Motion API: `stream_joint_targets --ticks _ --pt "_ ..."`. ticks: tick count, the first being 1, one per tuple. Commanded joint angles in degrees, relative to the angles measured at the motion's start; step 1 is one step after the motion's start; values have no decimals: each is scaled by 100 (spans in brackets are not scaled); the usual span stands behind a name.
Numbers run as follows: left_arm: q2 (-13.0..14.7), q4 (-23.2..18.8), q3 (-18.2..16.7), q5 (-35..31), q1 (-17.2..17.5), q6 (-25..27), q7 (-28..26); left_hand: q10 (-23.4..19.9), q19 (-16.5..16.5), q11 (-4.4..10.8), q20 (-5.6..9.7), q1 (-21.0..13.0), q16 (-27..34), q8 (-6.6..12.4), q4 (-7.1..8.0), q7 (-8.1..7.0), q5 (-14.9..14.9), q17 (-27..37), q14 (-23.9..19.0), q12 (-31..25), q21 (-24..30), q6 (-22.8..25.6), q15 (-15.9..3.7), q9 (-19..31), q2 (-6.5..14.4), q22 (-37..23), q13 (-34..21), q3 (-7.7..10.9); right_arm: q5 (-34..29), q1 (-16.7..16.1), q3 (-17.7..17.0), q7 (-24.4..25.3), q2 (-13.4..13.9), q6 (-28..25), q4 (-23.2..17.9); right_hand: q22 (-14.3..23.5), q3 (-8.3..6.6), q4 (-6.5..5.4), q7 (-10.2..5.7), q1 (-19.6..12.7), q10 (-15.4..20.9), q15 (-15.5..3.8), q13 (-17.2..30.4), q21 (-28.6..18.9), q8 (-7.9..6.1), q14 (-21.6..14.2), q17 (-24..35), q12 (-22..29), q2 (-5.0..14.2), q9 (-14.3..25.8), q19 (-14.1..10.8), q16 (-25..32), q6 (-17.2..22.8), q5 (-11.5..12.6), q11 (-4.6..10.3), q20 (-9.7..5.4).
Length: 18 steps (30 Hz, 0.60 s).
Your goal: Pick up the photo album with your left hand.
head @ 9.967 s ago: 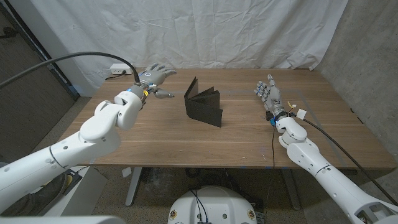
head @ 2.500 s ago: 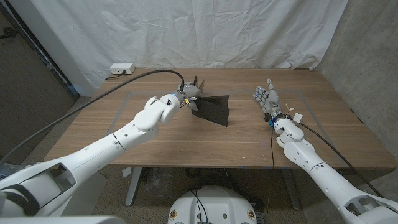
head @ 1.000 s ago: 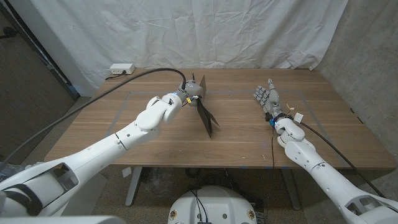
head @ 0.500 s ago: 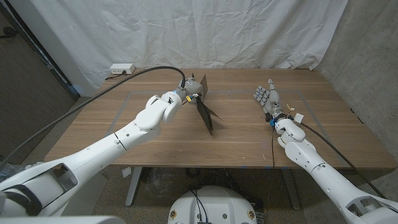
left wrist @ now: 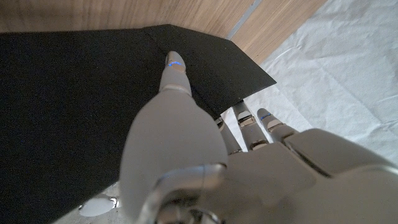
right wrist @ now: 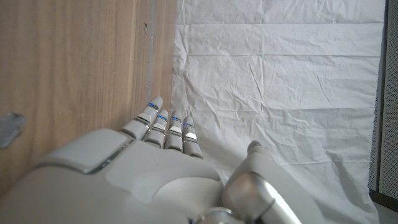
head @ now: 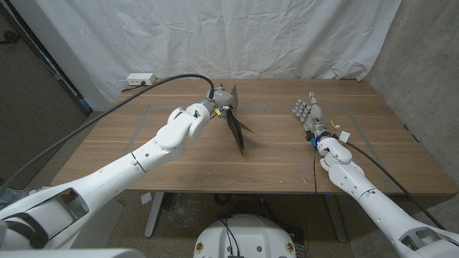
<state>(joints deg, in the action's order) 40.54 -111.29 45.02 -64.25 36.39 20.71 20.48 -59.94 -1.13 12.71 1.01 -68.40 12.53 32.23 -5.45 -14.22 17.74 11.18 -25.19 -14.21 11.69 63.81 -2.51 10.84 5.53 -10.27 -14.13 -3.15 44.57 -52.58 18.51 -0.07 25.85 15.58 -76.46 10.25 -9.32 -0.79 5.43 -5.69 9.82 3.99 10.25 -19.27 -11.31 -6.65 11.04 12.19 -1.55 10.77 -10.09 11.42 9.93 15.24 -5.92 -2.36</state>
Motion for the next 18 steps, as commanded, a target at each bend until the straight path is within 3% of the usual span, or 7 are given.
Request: stream_joint_targets --ticks 1,18 --pt "-42 -69 -16 -143 -63 8 140 -66 -37 -1 25 -15 -13 45 20 338 -23 15 -50 -27 14 430 -940 6 33 -19 -35 -22 14 -1 -17 -23 -1 34 16 34 38 2 -3 -54 47 -5 29 9 -4 -38 30 -20 -27 11 -47 -3 -11 -5 -10 8" --pt "-30 -246 -140 -262 -45 12 217 -135 -21 -2 17 -40 -38 58 39 344 -30 15 -84 -8 3 396 -937 24 57 -19 -84 -49 15 -22 -41 -15 26 53 -57 35 50 5 -4 -55 46 0 29 35 -6 -37 29 -21 -20 11 -55 -5 -7 -7 -10 9"
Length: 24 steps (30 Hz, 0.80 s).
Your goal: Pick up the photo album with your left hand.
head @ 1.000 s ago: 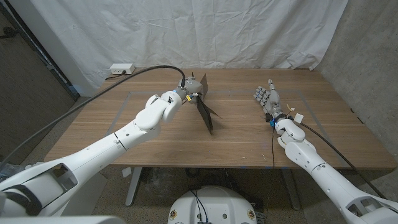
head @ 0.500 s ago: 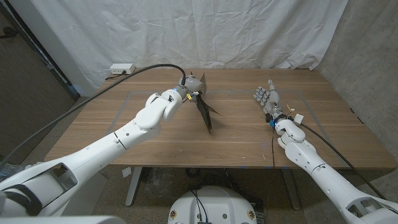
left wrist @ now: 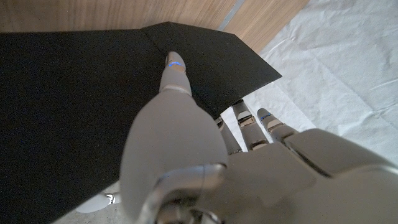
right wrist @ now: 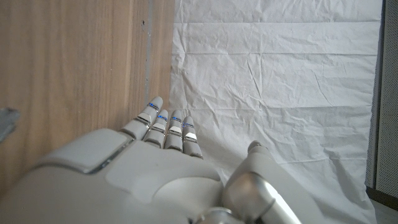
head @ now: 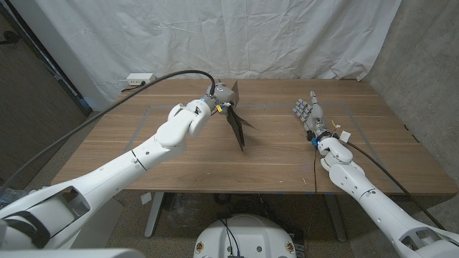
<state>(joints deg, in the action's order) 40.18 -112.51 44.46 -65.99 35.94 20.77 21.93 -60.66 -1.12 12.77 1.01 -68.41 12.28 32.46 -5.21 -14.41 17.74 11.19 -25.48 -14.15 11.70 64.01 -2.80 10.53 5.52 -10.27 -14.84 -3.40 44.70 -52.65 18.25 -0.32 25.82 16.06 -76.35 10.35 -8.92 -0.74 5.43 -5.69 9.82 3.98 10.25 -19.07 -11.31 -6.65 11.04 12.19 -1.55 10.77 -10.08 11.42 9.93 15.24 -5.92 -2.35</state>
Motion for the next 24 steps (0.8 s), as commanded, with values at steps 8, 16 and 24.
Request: stream_joint_targets --ticks 8,16,24 --pt "-7 -192 -188 34 -24 -51 89 -74 -20 -9 28 -49 -23 50 28 358 -33 16 -67 5 2 370 -912 63 72 -19 -33 -37 -17 4 -13 37 33 0 -100 26 17 1 -10 -55 42 -1 29 27 -4 -39 30 -23 -15 11 -65 -5 -12 -9 -1 9" --pt "-17 -249 -260 60 -57 -75 70 -85 -14 -8 13 -58 -34 51 35 393 -36 15 -70 19 -1 377 -909 43 75 -19 -49 -51 -29 -19 -24 79 54 -9 -148 27 23 3 4 -58 44 -5 29 42 -3 -35 29 -22 -10 11 -67 -7 -14 -10 -11 9" --pt "-24 -283 -272 33 -110 -98 118 -105 -13 -7 19 -72 -44 60 41 371 -38 14 -73 30 -2 378 -909 43 81 -19 -68 -64 -39 -53 -42 107 83 3 -216 27 28 6 0 -60 48 -11 30 55 -4 -46 29 -21 -6 11 -72 -4 -14 -11 -13 10"
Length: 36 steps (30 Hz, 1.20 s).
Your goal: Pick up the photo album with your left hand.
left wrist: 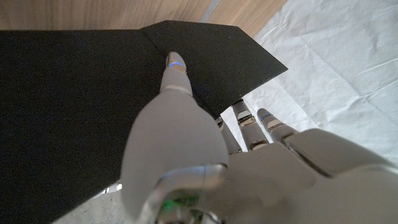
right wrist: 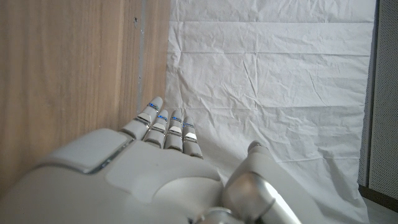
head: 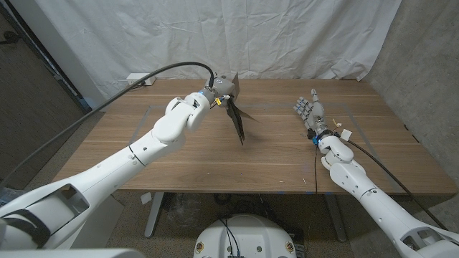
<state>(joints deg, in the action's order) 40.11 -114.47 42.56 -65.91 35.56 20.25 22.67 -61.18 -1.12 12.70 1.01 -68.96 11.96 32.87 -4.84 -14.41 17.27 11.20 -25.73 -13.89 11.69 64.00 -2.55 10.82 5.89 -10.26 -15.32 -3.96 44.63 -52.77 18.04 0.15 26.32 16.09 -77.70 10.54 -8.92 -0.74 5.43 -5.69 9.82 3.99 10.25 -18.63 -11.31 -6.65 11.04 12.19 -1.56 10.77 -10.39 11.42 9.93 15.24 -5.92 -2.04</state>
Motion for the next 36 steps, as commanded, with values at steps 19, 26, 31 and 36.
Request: stream_joint_targets --ticks 19,26,31,36 --pt "-21 -284 -134 -141 -99 -54 218 -76 -19 0 32 -35 -21 35 21 368 10 13 -65 35 -1 387 -935 7 48 -19 -56 -45 -22 -17 -15 22 24 12 -34 9 41 10 10 -62 46 0 29 37 -4 -43 29 -22 0 11 -54 -7 -12 -14 -5 -24" --pt "-54 -385 -206 -172 -75 -35 198 -80 -23 0 37 -44 -25 39 29 355 10 14 -71 50 0 377 -935 12 52 -18 -70 -61 -13 -57 -26 20 40 20 -73 9 45 11 8 -62 50 5 30 46 -4 -44 29 -21 2 11 -56 -7 -14 -14 -8 -19" --pt "-45 -451 -274 -194 -45 8 189 -87 -25 1 43 -51 -28 47 34 363 11 13 -73 57 0 403 -936 2 55 -18 -79 -70 -2 -85 -31 34 55 -3 -96 10 49 12 5 -62 47 5 30 53 -5 -47 29 -22 4 11 -61 -6 -12 -15 -3 -19" --pt "-30 -543 -363 -174 -11 21 179 -92 -28 1 48 -59 -30 55 37 375 13 13 -76 63 0 427 -937 -3 60 -18 -86 -75 -14 -104 -35 52 67 1 -126 10 52 13 7 -62 54 0 30 60 -3 -48 29 -19 6 11 -62 -6 -17 -16 -13 -22"
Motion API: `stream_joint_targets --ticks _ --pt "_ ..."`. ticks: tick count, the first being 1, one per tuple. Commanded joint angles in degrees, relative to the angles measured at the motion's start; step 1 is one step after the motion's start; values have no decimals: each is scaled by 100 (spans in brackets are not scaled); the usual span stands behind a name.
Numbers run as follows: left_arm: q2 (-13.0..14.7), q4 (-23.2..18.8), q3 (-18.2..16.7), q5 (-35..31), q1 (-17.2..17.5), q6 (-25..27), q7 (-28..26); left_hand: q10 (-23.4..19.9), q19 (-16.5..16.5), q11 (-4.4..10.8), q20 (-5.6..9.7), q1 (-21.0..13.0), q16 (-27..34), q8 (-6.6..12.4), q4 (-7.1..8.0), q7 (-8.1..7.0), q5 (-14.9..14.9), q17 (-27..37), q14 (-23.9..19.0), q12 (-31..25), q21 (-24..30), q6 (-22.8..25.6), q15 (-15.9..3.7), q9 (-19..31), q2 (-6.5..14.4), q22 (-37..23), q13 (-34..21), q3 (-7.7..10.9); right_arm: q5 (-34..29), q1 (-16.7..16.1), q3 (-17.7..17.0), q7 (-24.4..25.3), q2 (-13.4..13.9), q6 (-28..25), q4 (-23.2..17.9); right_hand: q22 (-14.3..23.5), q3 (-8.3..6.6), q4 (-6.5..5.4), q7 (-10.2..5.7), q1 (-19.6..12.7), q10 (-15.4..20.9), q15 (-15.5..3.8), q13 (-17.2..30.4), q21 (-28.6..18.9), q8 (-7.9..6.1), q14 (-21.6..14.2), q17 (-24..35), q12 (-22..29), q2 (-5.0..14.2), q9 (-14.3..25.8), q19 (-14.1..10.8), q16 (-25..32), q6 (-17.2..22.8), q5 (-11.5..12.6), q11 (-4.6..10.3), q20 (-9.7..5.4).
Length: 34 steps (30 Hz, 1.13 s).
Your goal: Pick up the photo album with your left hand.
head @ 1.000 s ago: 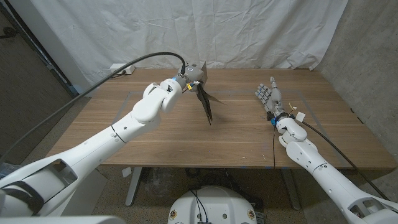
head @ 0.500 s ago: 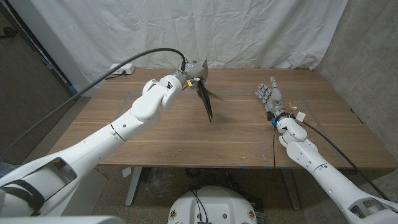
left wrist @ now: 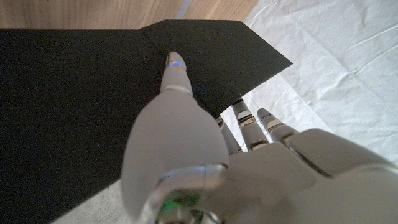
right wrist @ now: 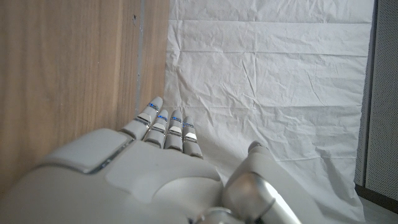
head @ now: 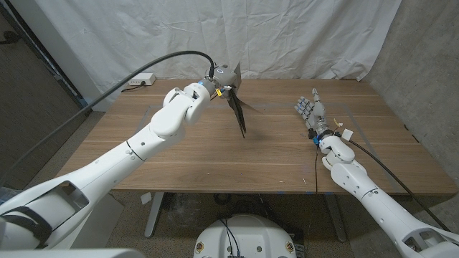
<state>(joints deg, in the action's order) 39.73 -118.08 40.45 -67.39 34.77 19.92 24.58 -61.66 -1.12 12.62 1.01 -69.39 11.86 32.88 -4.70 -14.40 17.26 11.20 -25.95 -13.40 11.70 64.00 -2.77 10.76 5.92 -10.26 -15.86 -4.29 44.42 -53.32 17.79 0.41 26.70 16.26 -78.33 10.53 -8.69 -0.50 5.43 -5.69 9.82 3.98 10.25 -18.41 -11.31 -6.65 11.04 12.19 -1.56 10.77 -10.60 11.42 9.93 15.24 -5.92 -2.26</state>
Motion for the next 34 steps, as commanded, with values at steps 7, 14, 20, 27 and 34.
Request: stream_joint_targets --ticks 7,14,20,27,34 --pt "39 -272 -198 -101 63 49 53 -52 -28 9 47 -21 -22 52 29 366 15 12 -57 22 -1 403 -914 11 55 -18 -42 -57 -1 -68 2 47 50 -57 -121 12 34 -10 8 -63 53 -11 30 47 -4 -48 29 -20 9 11 -46 -7 -15 -17 -6 -3" --pt "25 -356 -319 -36 53 21 15 -60 -30 9 52 -24 -23 56 35 364 16 12 -61 27 -1 416 -913 5 60 -18 -51 -65 -22 -76 13 82 74 -97 -183 13 39 -9 13 -63 50 -4 30 57 -3 -52 29 -21 12 11 -51 -6 -19 -18 -3 -1" --pt "8 -355 -338 -28 36 -16 -35 -65 -30 9 54 -29 -23 55 42 347 18 12 -68 35 -1 421 -914 -2 60 -18 -60 -78 -45 -82 7 136 106 -129 -261 13 43 -7 12 -64 52 1 30 67 -5 -50 29 -21 16 11 -55 -7 -14 -18 -10 0" --pt "-20 -298 -320 -7 -31 -60 -1 -69 -33 9 69 -32 -24 54 45 338 19 12 -73 40 0 409 -916 2 59 -18 -65 -86 -46 -54 13 146 101 -151 -253 13 47 -6 5 -66 51 1 30 75 -5 -45 29 -22 17 11 -58 -10 -13 -19 -2 1" --pt "-13 -296 -313 -39 0 -48 -35 -74 -33 9 63 -37 -25 54 50 336 22 11 -77 47 -1 400 -917 6 60 -18 -73 -96 -46 -27 20 136 80 -142 -211 14 50 -4 1 -68 47 0 30 87 -3 -47 29 -23 22 11 -60 -10 -18 -19 -9 4"
